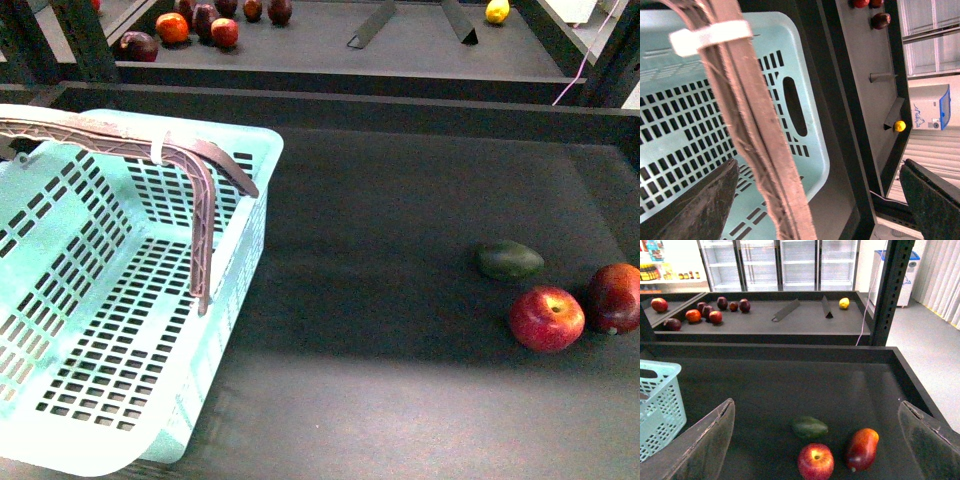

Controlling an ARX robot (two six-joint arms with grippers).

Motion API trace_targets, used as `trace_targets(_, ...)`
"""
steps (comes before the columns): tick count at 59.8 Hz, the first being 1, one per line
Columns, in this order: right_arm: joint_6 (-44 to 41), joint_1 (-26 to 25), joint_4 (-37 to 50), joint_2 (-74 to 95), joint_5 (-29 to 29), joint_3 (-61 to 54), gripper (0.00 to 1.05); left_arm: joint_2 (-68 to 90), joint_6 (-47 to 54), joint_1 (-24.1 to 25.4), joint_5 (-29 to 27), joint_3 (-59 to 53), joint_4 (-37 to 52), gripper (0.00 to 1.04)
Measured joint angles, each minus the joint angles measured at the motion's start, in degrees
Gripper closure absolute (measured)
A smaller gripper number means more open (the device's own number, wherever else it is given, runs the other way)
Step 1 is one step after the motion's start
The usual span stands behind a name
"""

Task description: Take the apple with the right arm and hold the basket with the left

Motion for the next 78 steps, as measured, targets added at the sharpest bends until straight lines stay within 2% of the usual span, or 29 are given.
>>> trace_targets(16,0.0,0.0,0.0,0.0,0.0,-0.02,0.09,8.39,-4.42,-3.02,-0.07,5.9,-4.7,0.07)
trace_targets(34,0.0,0.0,0.0,0.0,0.0,0.0,0.09,12.04,-7.41,-3.56,-0.5,9.07,-7.76,0.08)
trace_targets(47,0.0,0.0,0.0,0.0,0.0,0.0,0.09,14.53,-7.8,-3.56,-1.62,11.21,-10.84,0.46)
trace_targets(63,0.0,0.0,0.0,0.0,0.0,0.0,0.09,14.78,-10.45,-4.31,-1.55,12.35,-11.34,0.88)
trace_targets(78,0.02,0.0,0.0,0.0,0.0,0.0,0.09,6.97,-6.4,-7.26,-2.03,10.97,-13.57,0.89)
